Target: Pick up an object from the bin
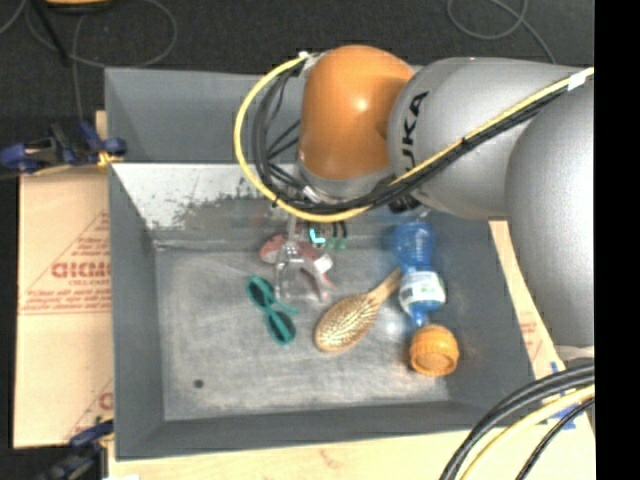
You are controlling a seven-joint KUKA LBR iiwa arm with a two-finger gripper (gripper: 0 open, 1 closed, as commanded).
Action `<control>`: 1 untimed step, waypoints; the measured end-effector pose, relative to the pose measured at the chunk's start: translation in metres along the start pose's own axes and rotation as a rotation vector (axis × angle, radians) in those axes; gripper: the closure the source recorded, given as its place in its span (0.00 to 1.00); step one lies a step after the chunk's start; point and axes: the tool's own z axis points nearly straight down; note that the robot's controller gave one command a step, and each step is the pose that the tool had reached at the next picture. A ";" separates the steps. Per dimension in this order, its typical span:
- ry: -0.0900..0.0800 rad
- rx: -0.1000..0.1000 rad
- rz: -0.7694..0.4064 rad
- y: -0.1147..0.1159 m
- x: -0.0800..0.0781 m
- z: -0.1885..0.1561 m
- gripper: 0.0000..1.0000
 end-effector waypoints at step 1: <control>-0.006 -0.001 0.002 -0.001 -0.001 -0.004 0.00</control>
Offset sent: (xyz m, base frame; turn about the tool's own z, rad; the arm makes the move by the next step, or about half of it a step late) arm -0.0507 -0.0290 -0.1096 0.4691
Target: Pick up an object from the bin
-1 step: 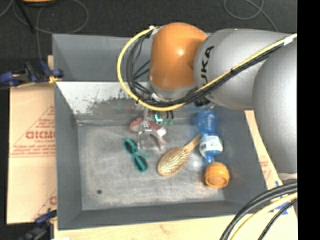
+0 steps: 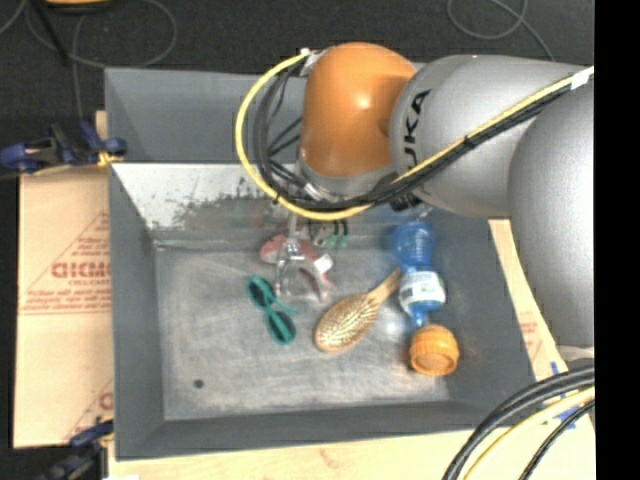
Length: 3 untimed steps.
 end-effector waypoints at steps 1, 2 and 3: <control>-0.008 -0.001 0.205 -0.013 0.020 0.046 0.00; 0.003 0.005 0.287 -0.018 0.033 0.091 0.00; -0.001 0.001 0.311 -0.017 0.032 0.046 0.00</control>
Offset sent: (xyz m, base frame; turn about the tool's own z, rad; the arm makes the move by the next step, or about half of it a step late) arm -0.0370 -0.0209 -0.0518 0.1448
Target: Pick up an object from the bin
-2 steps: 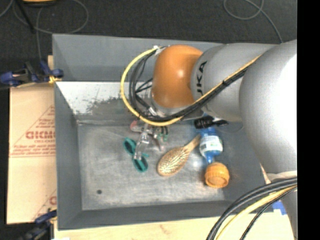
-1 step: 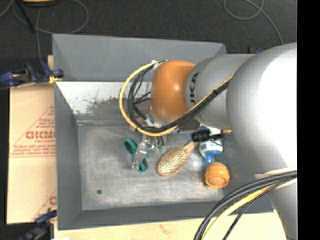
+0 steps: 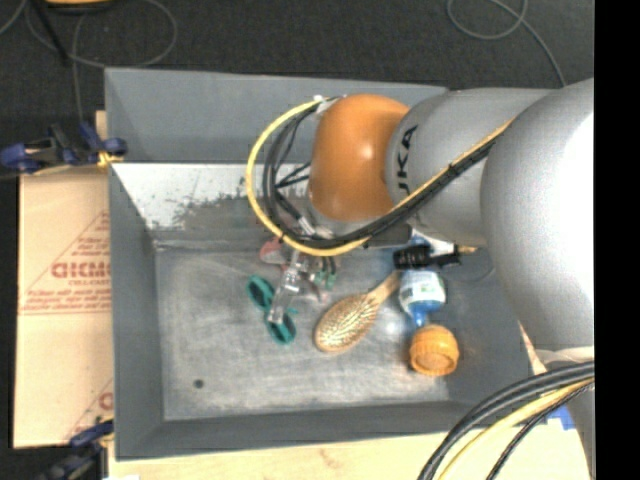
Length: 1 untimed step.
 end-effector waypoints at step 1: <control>-0.005 0.001 0.013 -0.010 -0.001 0.054 0.00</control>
Offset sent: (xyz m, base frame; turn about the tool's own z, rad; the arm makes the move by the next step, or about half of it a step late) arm -0.0102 -0.0080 -0.0676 0.2423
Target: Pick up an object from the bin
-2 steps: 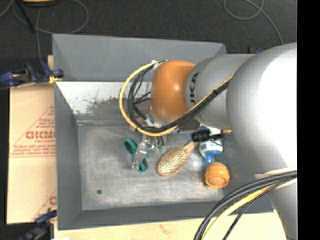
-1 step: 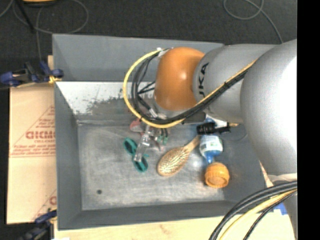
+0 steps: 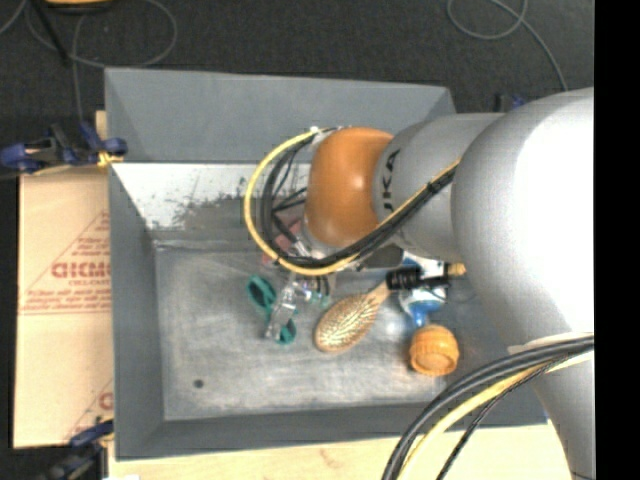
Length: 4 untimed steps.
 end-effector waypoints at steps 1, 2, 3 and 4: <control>0.005 -0.010 0.142 0.005 0.002 0.017 1.00; 0.003 -0.009 0.161 0.004 0.003 0.015 1.00; 0.004 -0.007 0.175 0.004 0.003 0.013 1.00; 0.008 -0.002 0.163 0.003 0.005 0.005 1.00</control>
Offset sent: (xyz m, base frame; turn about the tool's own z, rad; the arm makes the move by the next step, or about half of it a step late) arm 0.0000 0.0000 0.0000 0.0000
